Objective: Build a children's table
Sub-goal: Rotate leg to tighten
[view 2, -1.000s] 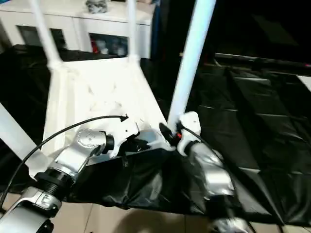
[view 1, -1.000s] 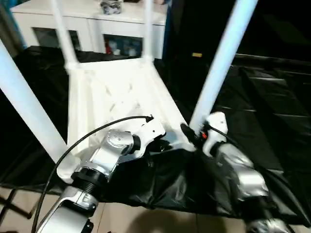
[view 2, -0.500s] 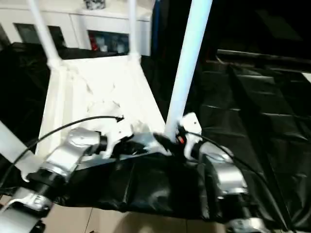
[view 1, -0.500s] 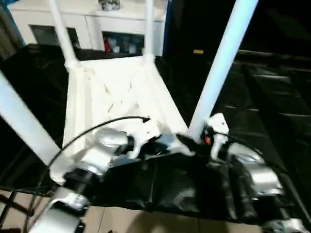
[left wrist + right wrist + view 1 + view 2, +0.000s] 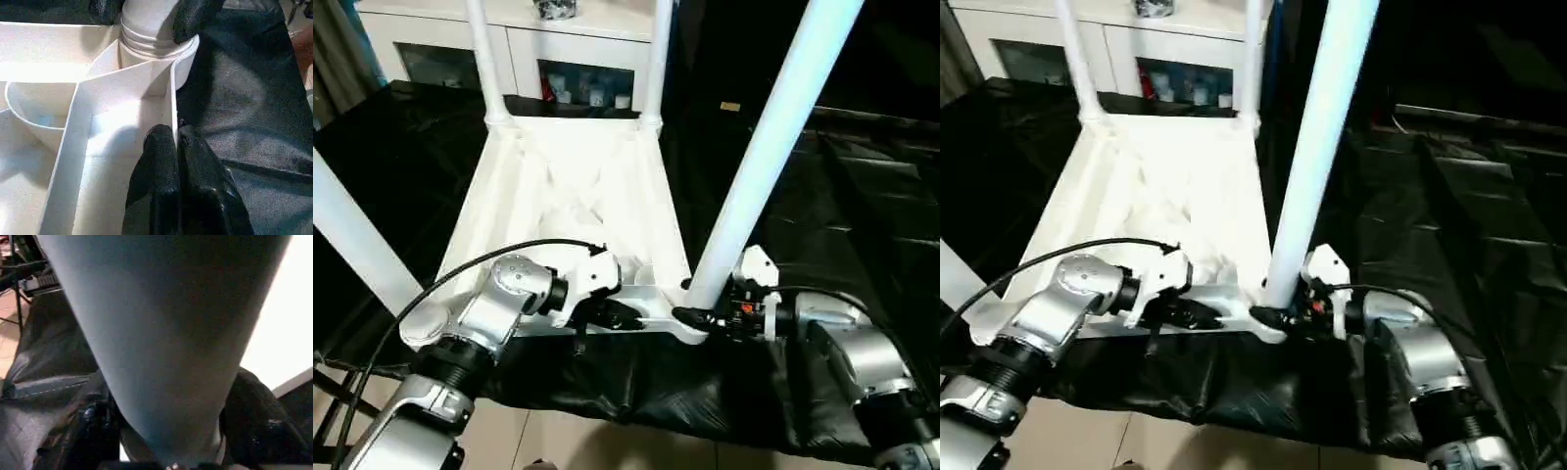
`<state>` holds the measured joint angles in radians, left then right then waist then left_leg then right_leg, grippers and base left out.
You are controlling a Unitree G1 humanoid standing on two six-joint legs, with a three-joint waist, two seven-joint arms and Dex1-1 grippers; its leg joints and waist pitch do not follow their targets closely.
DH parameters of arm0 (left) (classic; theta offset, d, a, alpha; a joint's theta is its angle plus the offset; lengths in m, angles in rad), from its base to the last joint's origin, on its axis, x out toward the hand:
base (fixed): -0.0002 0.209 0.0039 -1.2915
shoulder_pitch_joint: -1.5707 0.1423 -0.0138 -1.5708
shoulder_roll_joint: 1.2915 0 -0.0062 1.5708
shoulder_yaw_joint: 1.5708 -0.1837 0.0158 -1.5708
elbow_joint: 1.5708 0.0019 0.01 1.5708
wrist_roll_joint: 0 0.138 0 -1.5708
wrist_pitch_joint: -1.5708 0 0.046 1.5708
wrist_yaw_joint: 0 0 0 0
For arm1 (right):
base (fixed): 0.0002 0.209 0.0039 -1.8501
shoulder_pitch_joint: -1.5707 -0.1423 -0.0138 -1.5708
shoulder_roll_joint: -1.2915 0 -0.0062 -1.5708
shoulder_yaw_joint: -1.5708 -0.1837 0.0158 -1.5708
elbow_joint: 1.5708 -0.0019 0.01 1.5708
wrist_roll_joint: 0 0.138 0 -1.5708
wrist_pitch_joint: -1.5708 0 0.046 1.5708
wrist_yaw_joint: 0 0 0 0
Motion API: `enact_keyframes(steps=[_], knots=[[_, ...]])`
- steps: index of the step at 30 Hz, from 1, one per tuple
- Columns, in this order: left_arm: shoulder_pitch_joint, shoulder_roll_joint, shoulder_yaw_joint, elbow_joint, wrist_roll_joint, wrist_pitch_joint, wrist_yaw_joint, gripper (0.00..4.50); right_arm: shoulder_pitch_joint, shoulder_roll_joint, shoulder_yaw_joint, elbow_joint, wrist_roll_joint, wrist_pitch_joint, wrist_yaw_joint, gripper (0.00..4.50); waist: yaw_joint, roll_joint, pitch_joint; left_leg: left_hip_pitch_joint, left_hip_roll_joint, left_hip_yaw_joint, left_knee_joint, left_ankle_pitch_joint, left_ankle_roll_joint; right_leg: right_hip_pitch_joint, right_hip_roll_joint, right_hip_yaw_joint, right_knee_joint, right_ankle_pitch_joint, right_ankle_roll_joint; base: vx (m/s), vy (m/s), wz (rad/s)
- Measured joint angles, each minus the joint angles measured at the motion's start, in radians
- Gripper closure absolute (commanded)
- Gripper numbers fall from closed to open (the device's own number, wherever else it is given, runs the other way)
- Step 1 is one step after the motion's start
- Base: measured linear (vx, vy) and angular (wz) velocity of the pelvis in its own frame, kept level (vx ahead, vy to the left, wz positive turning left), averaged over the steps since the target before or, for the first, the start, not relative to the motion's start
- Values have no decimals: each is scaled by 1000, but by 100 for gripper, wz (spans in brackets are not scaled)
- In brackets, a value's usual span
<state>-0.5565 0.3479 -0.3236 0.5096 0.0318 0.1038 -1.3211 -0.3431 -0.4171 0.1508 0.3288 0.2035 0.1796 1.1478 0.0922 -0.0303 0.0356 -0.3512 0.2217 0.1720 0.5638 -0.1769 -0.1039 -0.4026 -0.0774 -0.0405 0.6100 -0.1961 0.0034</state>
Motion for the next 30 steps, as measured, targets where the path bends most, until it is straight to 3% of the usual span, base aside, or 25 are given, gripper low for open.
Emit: enact_keyframes(steps=[11,19,25,27,30], knots=[[-3,-1,2,14,-7,-1,2,450,11,8,-3,-15,-3,-7,0,244,1,-1,-1,1,1,0,2,0,0,1,0,0,1,0,0,0,0,0],[-7,-62,18,40,30,36,142,450,68,139,-80,-27,-14,16,-265,246,-6,-4,-3,4,0,0,2,0,0,8,0,1,0,-2,5,0,0,0],[-46,-150,25,94,77,83,315,450,4,267,-151,79,-54,11,-557,246,-38,-7,-5,5,-1,-4,3,0,0,5,0,0,-4,-3,6,0,0,0],[-63,-179,33,115,94,103,388,450,-50,331,-179,144,-74,2,-692,246,-54,-8,-5,5,-2,-7,3,0,0,3,0,-1,-5,-3,6,0,0,0],[-74,-207,33,126,118,113,450,450,-101,378,-198,208,-90,-16,-812,246,-65,-8,-5,4,-5,-13,1,0,0,2,0,-5,-14,-3,5,0,0,0]])
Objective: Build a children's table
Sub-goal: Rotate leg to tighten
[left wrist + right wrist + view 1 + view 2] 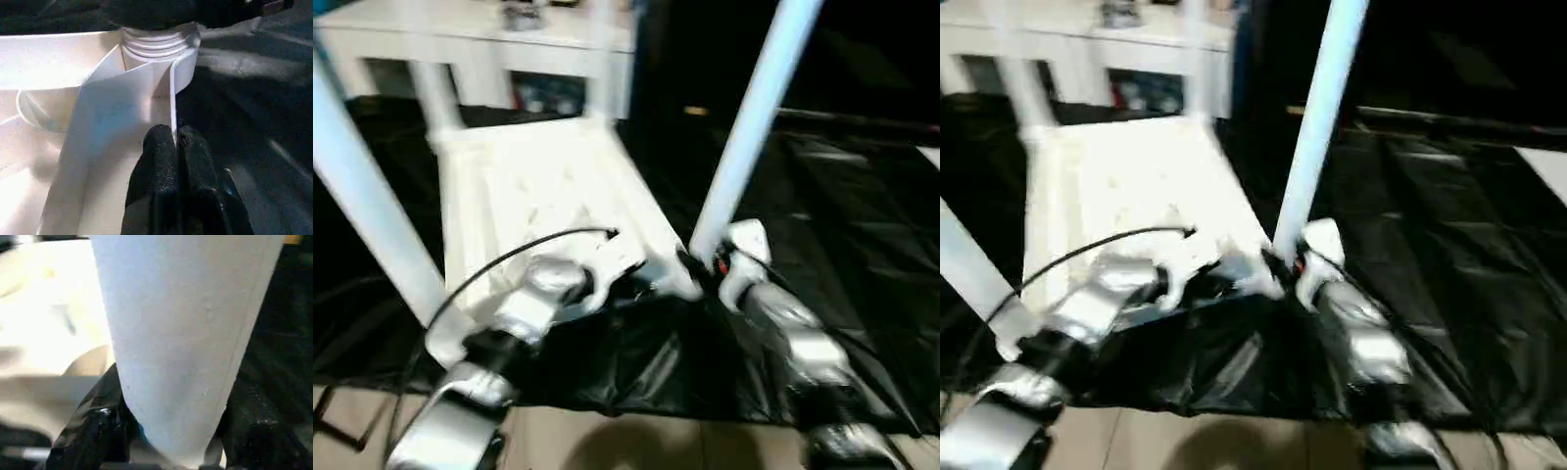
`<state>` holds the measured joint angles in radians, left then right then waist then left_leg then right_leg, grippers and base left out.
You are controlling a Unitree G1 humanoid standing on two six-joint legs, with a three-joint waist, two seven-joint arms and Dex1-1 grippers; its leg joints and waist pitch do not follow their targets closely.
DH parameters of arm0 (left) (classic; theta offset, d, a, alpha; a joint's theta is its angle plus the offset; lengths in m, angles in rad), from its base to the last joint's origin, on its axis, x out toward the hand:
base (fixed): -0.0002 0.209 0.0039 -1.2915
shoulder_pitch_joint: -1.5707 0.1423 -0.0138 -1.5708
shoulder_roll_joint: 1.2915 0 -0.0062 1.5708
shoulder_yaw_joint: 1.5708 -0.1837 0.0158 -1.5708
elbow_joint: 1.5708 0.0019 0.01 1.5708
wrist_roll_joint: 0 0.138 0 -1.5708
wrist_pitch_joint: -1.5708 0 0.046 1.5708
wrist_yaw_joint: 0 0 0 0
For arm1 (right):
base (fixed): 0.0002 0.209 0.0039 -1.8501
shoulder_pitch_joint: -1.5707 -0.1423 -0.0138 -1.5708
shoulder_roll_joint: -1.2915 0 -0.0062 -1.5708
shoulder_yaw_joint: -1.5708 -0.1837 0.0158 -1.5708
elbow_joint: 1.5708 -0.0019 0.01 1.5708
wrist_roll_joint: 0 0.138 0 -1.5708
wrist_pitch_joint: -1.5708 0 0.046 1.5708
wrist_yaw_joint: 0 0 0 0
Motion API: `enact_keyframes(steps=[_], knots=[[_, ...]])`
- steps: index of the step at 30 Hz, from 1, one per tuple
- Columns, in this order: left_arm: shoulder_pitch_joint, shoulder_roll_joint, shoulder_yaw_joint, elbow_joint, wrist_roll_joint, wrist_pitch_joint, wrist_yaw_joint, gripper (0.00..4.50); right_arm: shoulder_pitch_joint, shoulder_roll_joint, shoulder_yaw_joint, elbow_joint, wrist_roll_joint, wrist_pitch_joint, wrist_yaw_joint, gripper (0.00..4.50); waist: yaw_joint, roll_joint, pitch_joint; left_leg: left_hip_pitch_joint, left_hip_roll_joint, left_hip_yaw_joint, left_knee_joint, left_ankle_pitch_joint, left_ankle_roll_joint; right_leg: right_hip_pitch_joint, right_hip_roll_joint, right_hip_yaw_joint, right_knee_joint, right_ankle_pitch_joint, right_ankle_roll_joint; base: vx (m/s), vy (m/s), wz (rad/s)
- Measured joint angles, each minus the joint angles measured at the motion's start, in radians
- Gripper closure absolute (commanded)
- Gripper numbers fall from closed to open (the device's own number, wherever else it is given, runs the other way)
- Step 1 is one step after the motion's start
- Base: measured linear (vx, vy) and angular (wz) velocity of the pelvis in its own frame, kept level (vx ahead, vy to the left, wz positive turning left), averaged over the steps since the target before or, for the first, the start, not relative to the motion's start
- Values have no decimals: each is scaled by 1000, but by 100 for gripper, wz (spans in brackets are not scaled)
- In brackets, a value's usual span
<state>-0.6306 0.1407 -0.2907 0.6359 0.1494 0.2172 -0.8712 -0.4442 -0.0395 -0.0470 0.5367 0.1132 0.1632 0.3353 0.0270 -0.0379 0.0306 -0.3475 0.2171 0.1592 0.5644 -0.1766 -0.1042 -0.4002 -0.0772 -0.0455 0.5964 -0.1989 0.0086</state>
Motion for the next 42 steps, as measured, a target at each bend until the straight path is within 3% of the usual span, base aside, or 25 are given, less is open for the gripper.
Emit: enact_keyframes(steps=[6,8,10,16,20,25,26,30,36,42], knots=[[1,-1,0,-4,7,-1,24,450,-30,37,-3,51,-43,-51,-69,246,-5,-3,-2,1,-8,-8,1,0,0,-1,0,1,-3,10,-7,0,0,0],[2,1,1,-5,2,-5,22,450,-30,35,-3,55,-43,-63,-64,193,-4,-3,-2,1,-8,-8,0,0,0,-1,0,1,-3,14,-6,0,0,0],[6,4,1,-12,-3,-13,0,450,-31,32,-5,58,-34,-72,-45,180,2,-2,-1,0,-8,-8,-2,0,0,-3,0,0,-3,17,-6,0,0,0],[30,52,2,-45,-40,-64,-97,450,-13,-61,33,52,-6,-90,158,136,19,10,3,-2,-8,-6,-11,0,0,-4,0,0,-2,21,-11,0,0,0],[45,109,-1,-66,-78,-102,-222,450,60,-173,98,-27,6,-73,375,93,36,17,7,-3,-8,-5,-12,-1,-1,-5,0,-1,-2,19,-10,0,0,0],[47,143,-8,-68,-92,-136,-320,450,98,-282,147,-114,47,-37,601,93,50,14,9,-3,-6,-2,-8,-1,0,-5,-1,2,-2,19,-10,0,0,0],[47,148,-11,-68,-96,-139,-332,450,100,-296,154,-122,49,-35,628,125,53,14,9,-3,-6,-2,-8,-1,0,-5,-1,3,-2,19,-10,0,0,0],[47,171,-23,-67,-115,-155,-392,450,99,-341,175,-131,60,-34,730,148,62,13,10,-3,-5,0,-6,-1,0,-5,-1,5,-2,19,-10,0,0,0],[46,184,-24,-61,-118,-174,-448,450,88,-370,206,-131,67,-34,812,178,66,13,10,-4,-4,4,-6,-1,0,-5,-1,4,-2,19,-10,0,0,0],[40,190,-29,-49,-120,-187,-464,450,76,-376,220,-124,62,-35,843,179,66,13,10,-4,2,9,-2,-1,0,-5,-1,4,0,19,-10,0,0,0]])
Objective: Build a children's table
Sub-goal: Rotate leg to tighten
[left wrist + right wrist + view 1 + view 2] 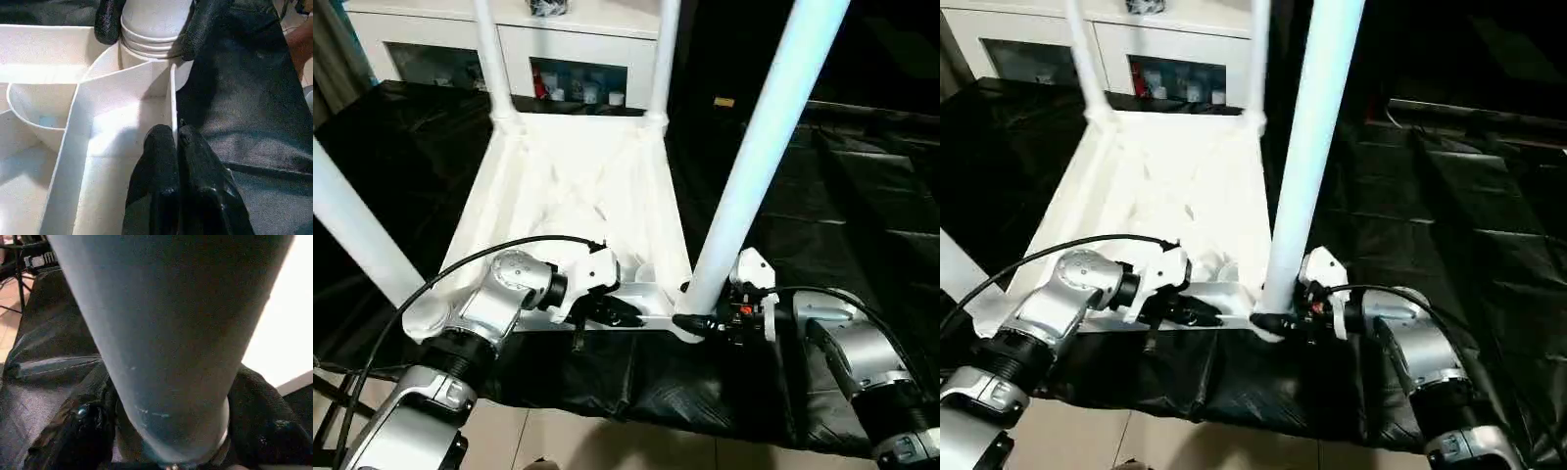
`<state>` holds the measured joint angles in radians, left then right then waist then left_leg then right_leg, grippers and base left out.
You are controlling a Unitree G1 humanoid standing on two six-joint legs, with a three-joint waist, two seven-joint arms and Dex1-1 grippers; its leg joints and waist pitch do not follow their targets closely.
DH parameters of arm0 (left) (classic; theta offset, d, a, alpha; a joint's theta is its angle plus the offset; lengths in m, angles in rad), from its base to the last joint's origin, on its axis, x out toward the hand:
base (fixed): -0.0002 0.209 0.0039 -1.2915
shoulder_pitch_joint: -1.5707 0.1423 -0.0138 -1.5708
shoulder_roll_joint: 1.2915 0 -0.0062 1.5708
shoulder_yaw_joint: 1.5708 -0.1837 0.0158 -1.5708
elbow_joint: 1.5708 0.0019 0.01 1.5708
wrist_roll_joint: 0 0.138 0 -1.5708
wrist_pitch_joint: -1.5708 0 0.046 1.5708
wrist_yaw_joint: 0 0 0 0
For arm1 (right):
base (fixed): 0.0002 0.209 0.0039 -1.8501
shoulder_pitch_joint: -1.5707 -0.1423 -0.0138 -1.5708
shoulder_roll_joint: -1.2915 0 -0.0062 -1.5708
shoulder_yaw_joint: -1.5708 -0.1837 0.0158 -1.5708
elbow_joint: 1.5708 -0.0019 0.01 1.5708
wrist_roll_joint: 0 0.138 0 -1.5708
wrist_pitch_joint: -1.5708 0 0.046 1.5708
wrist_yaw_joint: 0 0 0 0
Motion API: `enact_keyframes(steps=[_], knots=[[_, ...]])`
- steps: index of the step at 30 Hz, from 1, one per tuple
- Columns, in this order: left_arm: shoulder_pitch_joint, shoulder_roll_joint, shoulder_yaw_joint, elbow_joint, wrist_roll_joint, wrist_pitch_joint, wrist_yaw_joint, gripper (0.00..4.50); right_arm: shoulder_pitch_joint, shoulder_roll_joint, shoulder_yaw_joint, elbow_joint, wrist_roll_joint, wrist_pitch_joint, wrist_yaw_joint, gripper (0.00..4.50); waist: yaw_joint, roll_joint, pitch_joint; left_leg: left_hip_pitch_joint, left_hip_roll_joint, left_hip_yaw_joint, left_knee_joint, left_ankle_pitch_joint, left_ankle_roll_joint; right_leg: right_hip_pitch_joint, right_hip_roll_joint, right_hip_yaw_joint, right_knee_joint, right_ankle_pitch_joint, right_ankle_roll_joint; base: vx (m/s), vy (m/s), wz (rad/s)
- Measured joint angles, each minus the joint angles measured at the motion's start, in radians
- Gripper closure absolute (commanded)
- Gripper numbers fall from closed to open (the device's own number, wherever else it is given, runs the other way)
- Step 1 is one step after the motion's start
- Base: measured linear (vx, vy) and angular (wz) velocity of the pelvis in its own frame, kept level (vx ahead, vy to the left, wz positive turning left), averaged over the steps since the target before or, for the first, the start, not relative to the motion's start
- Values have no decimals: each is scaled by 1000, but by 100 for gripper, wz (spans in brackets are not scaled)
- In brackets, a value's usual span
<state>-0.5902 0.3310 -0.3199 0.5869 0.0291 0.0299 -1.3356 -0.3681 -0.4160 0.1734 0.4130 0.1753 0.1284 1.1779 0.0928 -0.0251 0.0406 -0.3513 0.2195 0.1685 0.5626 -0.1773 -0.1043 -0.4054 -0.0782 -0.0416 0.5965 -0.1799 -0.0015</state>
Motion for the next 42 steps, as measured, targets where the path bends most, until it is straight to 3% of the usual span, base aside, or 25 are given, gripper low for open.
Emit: enact_keyframes(steps=[8,12,16,18,24,26,27,32,33,42], knots=[[0,-2,3,2,2,10,22,450,20,31,-21,-10,14,24,-42,180,-1,0,0,1,3,2,1,0,0,1,0,-1,1,0,0,0,0,0],[-10,-43,20,24,29,38,141,450,37,117,-84,9,10,33,-232,180,-6,-1,-1,2,2,3,3,0,-1,3,0,1,4,-1,2,0,0,0],[-16,-109,34,27,61,102,269,450,32,216,-152,50,-2,18,-460,180,-24,-3,-2,3,2,3,4,1,-1,3,0,1,4,-3,6,0,0,0],[-22,-140,36,27,72,136,317,450,18,249,-167,69,-20,10,-557,180,-34,-2,-3,3,2,2,4,1,-1,3,0,1,3,-3,6,0,0,0],[-25,-190,40,26,86,182,409,450,-22,340,-198,117,-65,-12,-772,180,-44,3,-8,4,1,2,2,1,-1,3,0,1,3,-3,6,0,0,0],[-25,-190,41,26,86,183,409,450,-22,347,-198,117,-77,-24,-782,180,-45,3,-8,4,0,2,1,0,-1,3,0,1,3,-3,6,0,0,0],[-23,-190,42,23,86,185,409,450,-21,348,-198,117,-88,-28,-782,129,-46,4,-8,4,-1,2,1,0,-1,3,0,1,3,-3,6,0,0,0],[-18,-188,43,11,86,188,389,450,-17,337,-194,110,-93,-29,-749,110,-44,5,-8,3,-1,2,-1,0,-1,3,0,1,2,-3,6,0,0,0],[-17,-181,43,5,83,185,369,450,-11,309,-177,100,-90,-29,-699,82,-41,6,-8,2,0,2,-2,0,-1,3,0,1,0,-2,4,0,0,0],[-2,-89,30,-5,32,105,183,450,25,148,-96,26,-44,-23,-354,76,-32,6,-5,1,0,2,-8,0,-1,1,2,-1,-1,-3,3,0,0,0]])
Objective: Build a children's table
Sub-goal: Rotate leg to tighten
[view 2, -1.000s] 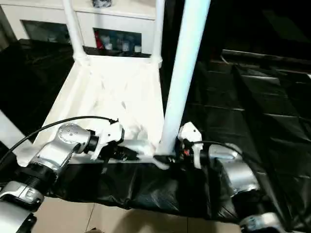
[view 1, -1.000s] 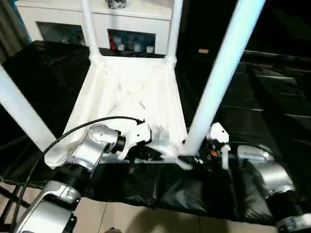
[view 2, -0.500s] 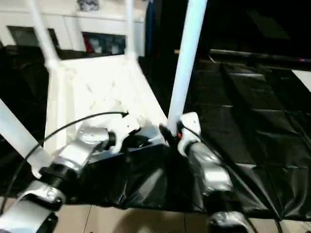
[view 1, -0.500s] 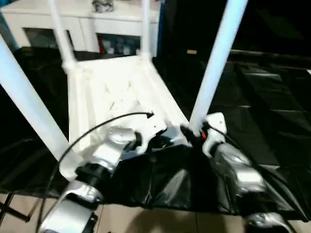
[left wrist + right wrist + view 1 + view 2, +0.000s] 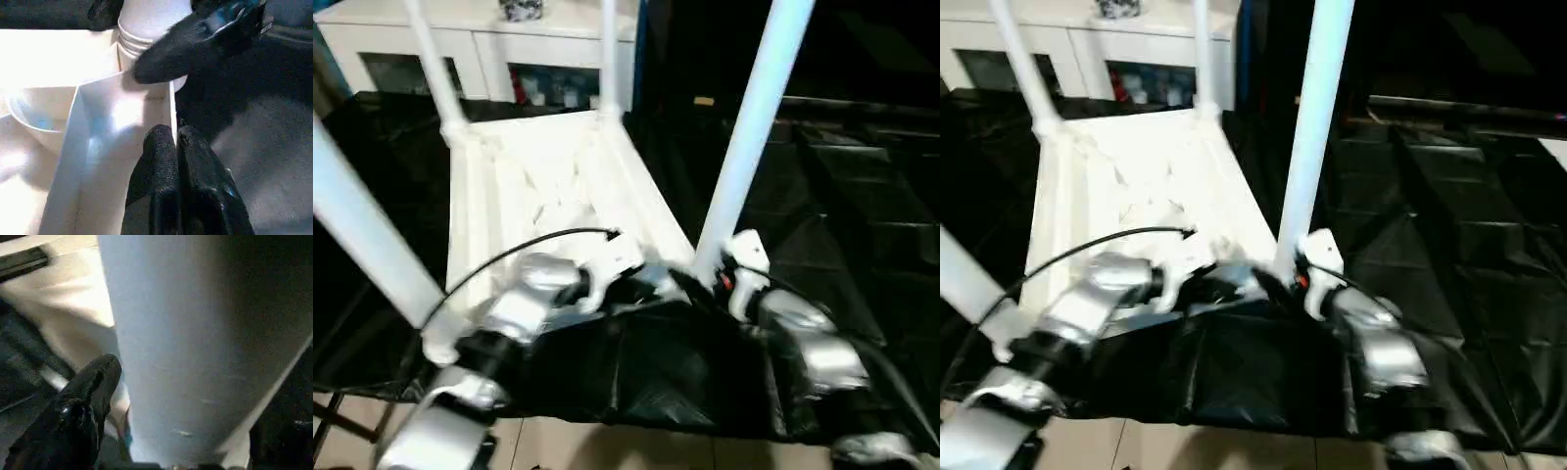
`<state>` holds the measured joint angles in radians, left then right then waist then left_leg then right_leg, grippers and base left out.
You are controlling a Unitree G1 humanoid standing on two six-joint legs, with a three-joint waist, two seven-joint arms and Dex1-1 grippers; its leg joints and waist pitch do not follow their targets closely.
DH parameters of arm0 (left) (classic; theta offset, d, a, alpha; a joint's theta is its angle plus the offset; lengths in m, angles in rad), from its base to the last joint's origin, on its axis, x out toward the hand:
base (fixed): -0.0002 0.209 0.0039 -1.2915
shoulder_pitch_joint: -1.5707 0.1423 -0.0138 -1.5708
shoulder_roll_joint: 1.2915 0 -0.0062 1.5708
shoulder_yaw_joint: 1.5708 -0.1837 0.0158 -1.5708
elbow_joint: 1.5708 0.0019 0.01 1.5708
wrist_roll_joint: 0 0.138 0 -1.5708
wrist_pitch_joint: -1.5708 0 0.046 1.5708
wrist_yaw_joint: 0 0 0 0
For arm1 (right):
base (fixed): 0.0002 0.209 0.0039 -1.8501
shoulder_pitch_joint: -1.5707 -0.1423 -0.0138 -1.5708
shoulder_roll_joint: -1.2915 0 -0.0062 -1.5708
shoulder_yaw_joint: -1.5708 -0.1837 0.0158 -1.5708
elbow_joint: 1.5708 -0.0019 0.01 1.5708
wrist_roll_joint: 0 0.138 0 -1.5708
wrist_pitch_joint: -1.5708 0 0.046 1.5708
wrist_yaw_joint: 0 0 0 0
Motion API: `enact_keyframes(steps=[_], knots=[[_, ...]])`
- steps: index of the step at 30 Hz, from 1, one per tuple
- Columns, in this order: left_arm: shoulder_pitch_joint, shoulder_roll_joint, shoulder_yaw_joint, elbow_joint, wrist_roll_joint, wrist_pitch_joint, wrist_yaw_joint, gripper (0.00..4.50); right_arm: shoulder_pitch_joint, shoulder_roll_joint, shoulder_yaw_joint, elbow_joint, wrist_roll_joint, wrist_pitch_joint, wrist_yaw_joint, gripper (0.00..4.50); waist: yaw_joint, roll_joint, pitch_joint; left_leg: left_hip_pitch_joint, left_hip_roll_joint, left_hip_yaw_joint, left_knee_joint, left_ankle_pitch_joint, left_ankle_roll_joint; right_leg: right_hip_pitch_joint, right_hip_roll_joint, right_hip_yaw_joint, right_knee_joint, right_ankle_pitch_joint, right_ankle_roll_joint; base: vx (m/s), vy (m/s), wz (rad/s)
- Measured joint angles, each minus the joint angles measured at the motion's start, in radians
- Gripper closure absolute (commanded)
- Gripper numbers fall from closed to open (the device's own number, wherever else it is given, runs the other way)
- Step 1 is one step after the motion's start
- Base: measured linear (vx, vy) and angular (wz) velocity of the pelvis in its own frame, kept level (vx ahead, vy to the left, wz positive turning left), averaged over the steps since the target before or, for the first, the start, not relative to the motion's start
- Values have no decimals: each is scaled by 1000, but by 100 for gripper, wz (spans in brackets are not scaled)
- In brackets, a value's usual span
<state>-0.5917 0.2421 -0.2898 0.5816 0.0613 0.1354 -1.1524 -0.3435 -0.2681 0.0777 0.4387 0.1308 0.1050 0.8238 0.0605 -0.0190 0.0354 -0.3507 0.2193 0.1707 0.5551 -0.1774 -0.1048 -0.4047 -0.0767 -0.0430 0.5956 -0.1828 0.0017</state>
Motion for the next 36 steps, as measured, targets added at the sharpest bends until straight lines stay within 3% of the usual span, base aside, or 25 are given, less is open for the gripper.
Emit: enact_keyframes(steps=[4,9,16,24,31,36], knots=[[2,42,-5,-1,-19,-27,-81,450,13,-69,33,-37,25,13,149,76,9,-2,1,1,3,0,3,0,0,0,0,0,0,0,0,0,0,0],[2,75,-19,-1,-29,-53,-165,450,14,-136,66,-52,38,18,300,128,29,-3,2,0,3,0,8,0,1,1,-1,1,1,0,0,0,0,0],[2,102,-26,-1,-44,-66,-216,450,-9,-151,95,-41,37,17,365,172,31,-4,2,0,4,0,8,0,1,1,-1,0,2,0,0,0,0,0],[3,110,-32,-1,-46,-72,-229,450,-9,-147,100,-43,39,23,376,181,32,-4,2,0,4,0,9,0,1,1,-1,0,2,0,0,0,0,0],[4,76,-6,10,-23,-33,-112,450,39,-40,25,-61,46,60,147,183,24,-7,3,1,4,1,11,0,0,3,-1,2,6,1,-1,0,0,0],[-4,-1,8,13,23,13,59,450,38,102,-51,-19,10,39,-168,183,-9,-8,2,3,4,0,11,1,-1,3,-1,2,5,-1,4,0,0,0]])
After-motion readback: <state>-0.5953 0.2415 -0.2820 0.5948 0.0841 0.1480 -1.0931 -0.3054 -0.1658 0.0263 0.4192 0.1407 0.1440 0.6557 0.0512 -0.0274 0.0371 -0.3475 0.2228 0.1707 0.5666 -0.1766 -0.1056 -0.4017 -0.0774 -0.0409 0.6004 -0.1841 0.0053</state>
